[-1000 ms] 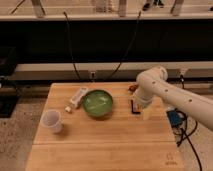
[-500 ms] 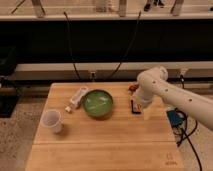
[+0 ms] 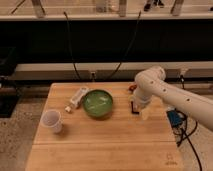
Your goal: Move the arm in a circular motion
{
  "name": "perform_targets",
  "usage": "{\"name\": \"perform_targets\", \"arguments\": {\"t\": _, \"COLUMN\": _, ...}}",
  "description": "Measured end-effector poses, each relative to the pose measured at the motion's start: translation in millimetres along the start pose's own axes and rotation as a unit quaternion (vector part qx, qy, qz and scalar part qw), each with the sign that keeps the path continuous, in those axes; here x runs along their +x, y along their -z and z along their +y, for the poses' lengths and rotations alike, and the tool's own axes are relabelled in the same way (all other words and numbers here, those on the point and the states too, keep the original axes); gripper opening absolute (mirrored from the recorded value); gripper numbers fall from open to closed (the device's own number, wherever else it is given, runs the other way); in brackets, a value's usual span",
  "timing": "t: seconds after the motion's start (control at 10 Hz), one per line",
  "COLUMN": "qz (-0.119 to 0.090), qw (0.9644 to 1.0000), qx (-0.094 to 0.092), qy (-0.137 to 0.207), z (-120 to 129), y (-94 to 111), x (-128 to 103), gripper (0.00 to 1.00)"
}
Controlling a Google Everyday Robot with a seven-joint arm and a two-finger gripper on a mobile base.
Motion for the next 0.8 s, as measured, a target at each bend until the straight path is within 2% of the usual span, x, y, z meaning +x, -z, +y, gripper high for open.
{"name": "perform_targets", "arguments": {"t": 0.2, "qz": -0.001, "qw": 1.0, "qx": 0.0, "qy": 0.005, "z": 2.5, "y": 0.4, "x": 3.0, "gripper": 0.8}}
{"name": "perform_targets", "arguments": {"t": 0.8, "qz": -0.006, "qw": 0.9998, "qx": -0.005, "qy": 0.02, "z": 2.8, "y": -2.2, "x": -13.1, "gripper": 0.8}}
